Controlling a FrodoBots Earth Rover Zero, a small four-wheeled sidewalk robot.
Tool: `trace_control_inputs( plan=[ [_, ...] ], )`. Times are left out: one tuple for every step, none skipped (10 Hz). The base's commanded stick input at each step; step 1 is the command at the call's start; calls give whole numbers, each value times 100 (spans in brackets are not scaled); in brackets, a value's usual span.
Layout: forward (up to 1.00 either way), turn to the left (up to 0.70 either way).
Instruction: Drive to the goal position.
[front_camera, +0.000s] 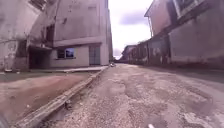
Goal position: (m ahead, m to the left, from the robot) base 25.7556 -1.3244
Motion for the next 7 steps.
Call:
trace_control_inputs(
  plan=[
    [0, 0],
    [0, 0],
    [0, 0],
    [0, 0],
    [32, 0],
    [69, 0],
    [70, 0]
  ],
)
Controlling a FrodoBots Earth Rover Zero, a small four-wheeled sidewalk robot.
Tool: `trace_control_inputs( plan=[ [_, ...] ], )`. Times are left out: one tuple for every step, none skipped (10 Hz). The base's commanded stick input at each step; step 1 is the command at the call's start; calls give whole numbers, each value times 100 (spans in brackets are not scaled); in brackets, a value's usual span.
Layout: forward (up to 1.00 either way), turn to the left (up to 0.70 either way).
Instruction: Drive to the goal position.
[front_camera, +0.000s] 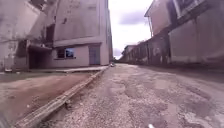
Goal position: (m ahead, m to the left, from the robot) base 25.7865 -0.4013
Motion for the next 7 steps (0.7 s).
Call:
trace_control_inputs(
  plan=[
    [70, 0],
    [70, 0],
    [70, -35],
    [70, -35],
    [70, -35],
    [70, -35],
    [70, -35]
  ],
)
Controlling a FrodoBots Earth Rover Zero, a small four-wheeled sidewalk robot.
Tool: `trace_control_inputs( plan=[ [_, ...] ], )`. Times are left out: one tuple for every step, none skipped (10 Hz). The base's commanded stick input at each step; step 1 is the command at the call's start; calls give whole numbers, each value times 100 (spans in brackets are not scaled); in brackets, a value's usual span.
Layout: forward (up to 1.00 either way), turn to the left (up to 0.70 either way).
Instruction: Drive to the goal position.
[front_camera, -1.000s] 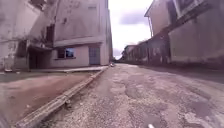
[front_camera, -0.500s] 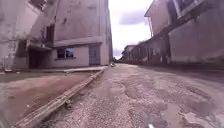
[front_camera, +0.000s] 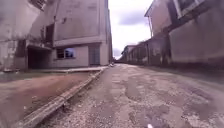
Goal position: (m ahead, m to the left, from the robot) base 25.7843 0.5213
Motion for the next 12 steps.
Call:
trace_control_inputs(
  plan=[
    [70, -35],
    [70, 0],
    [70, 0],
    [70, 0],
    [70, 0],
    [70, 0],
    [70, 0],
    [70, 0],
    [70, 0],
    [70, 0],
    [70, -35],
    [70, -35]
  ],
)
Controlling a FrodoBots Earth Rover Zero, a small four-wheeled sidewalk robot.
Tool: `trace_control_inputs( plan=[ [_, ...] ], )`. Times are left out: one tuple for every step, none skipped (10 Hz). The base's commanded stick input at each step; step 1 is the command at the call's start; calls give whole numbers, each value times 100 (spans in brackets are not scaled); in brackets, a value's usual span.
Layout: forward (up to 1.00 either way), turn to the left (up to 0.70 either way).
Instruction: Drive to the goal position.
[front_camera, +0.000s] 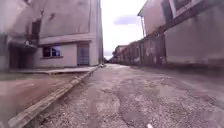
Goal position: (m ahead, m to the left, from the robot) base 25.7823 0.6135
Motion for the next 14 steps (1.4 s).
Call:
trace_control_inputs(
  plan=[
    [70, -16],
    [70, 0],
    [70, 0],
    [70, 0],
    [70, 0],
    [70, 0],
    [70, 0],
    [70, 0],
    [70, 0],
    [70, 0],
    [70, 0],
    [70, 0],
    [70, 0],
    [70, 0]
  ],
)
